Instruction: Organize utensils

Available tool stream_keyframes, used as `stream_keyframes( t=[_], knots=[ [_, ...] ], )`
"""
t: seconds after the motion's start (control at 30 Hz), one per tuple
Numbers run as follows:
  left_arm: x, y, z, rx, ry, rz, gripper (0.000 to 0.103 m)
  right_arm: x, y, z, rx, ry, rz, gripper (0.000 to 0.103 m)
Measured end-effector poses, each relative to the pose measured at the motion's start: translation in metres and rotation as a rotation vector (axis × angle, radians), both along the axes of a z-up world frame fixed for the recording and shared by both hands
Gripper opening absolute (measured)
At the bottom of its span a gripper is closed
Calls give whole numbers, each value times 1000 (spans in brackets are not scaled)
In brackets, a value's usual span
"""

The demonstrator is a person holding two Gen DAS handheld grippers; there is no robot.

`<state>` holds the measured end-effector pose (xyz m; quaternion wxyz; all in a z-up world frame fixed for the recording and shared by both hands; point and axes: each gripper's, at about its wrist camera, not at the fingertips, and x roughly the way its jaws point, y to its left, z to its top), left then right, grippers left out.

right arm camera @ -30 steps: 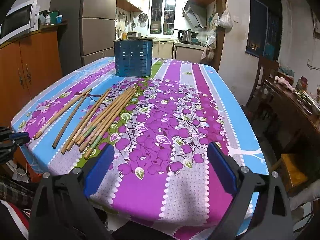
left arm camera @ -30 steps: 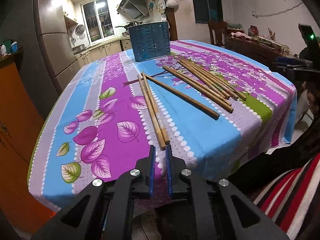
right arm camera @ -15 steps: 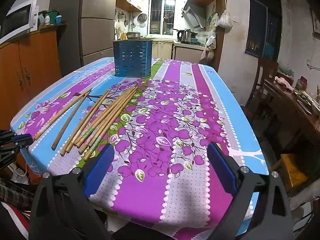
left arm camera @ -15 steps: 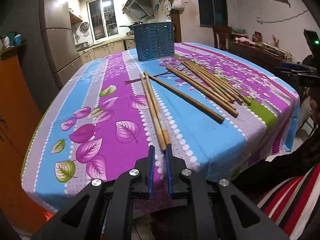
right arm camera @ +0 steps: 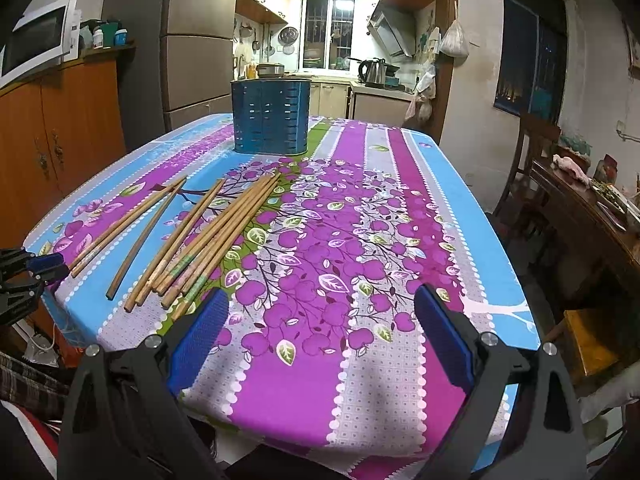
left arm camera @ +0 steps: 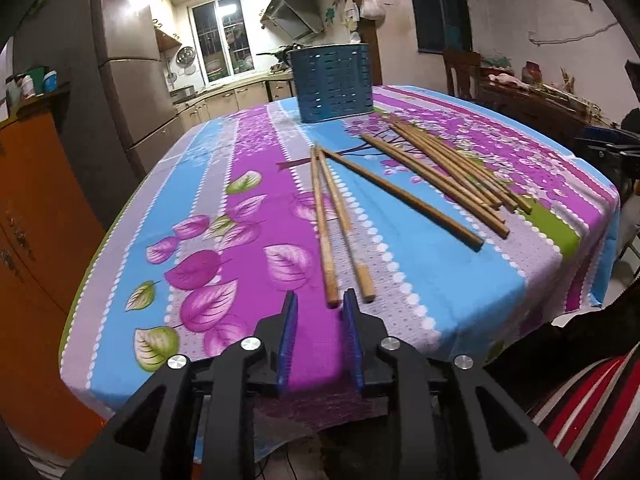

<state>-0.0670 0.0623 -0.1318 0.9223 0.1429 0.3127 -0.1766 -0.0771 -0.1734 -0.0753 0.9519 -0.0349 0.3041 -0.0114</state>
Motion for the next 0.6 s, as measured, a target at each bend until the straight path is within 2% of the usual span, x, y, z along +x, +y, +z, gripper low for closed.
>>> stream_keyframes(
  t=[0.5, 0.6],
  knots=[
    [11, 2, -3, -27, -13, 47, 28, -6, -4, -2, -5, -5, -11, 90],
    [11, 3, -4, -54, -16, 65, 26, -12, -3, -2, 23, -12, 5, 80]
  ],
)
